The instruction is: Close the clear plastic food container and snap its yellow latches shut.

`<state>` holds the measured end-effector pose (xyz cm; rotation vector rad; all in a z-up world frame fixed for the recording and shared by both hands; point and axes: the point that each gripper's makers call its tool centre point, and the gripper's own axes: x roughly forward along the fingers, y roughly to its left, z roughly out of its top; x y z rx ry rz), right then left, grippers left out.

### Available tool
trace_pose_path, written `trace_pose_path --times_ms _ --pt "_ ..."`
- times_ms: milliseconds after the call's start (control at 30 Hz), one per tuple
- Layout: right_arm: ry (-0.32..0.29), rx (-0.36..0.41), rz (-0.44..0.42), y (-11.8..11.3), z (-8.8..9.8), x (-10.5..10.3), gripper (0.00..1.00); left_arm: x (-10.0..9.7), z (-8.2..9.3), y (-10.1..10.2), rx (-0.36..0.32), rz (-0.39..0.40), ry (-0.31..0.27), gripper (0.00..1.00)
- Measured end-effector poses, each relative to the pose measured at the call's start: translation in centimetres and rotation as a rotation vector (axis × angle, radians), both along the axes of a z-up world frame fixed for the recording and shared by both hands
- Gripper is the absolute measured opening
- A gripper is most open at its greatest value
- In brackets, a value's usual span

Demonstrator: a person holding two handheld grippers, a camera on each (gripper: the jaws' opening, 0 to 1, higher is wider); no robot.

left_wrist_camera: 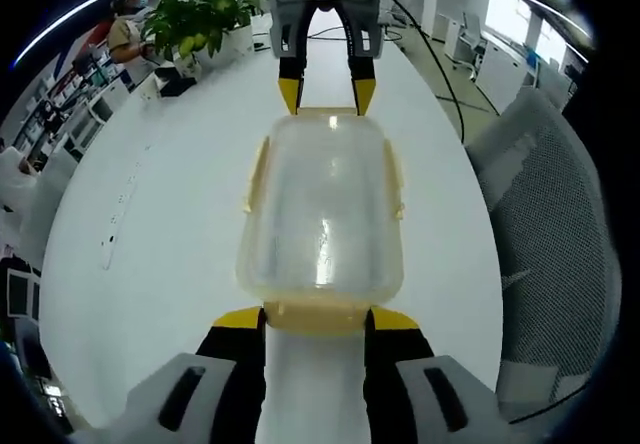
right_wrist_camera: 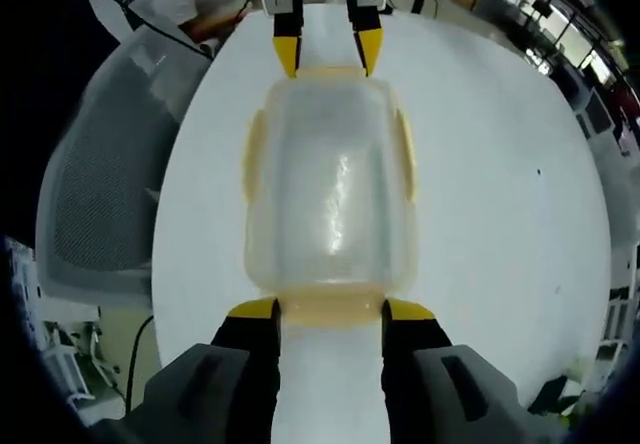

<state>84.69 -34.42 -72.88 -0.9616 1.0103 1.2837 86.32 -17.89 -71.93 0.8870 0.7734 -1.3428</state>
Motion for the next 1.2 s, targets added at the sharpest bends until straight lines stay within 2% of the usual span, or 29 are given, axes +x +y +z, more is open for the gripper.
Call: trace_pose_path --times_ms 267,733,1000,1200 --pt "0.01 -0.015 -0.004 -0.7 -0.6 0.1 0.36 0.0 -0.6 -0.7 -0.004 -0.004 0.007 0.32" --pt "0.003 -0.022 0.008 -0.9 -0.7 0.1 0.37 -0.3 -1.0 -0.8 -0.007 -0.003 0.022 0.32" --pt "-0.016 -0.029 0.015 -1.0 -0.8 0.2 0.37 -0.3 -1.3 -0.8 0.0 -0.037 -0.022 0.33" --pt "-0.031 -0.025 -0.002 -1.2 -0.6 0.5 0.4 -0.3 -1.2 -0.7 -0.003 -0.04 -0.023 0.34"
